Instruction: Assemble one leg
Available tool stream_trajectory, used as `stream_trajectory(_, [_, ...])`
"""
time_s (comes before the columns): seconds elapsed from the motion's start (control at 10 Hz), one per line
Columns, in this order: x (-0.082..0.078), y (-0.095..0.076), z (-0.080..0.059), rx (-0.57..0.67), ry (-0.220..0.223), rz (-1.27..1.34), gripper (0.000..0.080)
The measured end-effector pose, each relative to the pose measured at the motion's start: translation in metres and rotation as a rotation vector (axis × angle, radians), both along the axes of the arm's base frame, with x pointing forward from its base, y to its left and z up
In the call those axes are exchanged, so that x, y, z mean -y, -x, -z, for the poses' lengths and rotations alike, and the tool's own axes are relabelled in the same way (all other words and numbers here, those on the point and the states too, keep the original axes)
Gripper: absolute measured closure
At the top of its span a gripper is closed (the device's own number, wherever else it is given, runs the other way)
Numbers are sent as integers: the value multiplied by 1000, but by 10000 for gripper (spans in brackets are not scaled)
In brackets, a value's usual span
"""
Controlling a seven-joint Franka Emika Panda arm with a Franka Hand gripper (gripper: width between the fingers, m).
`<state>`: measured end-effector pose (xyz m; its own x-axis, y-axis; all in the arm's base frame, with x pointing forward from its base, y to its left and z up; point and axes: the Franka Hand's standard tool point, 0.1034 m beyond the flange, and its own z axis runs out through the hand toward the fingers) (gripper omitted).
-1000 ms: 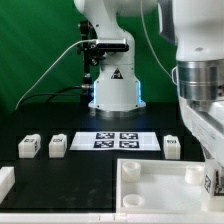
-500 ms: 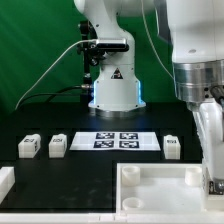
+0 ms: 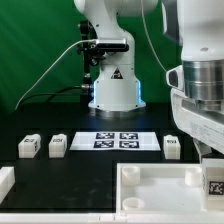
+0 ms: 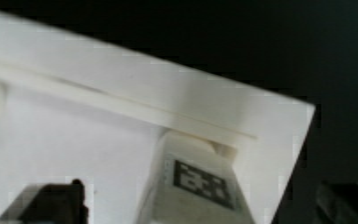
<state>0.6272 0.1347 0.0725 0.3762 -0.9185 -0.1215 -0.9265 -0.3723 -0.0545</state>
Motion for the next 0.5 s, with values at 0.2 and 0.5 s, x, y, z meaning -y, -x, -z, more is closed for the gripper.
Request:
stream_trajectory(0.2, [2,0,1,12,0,-95,150])
stream_trajectory(0.5, [2,0,2,11,1,-94,150])
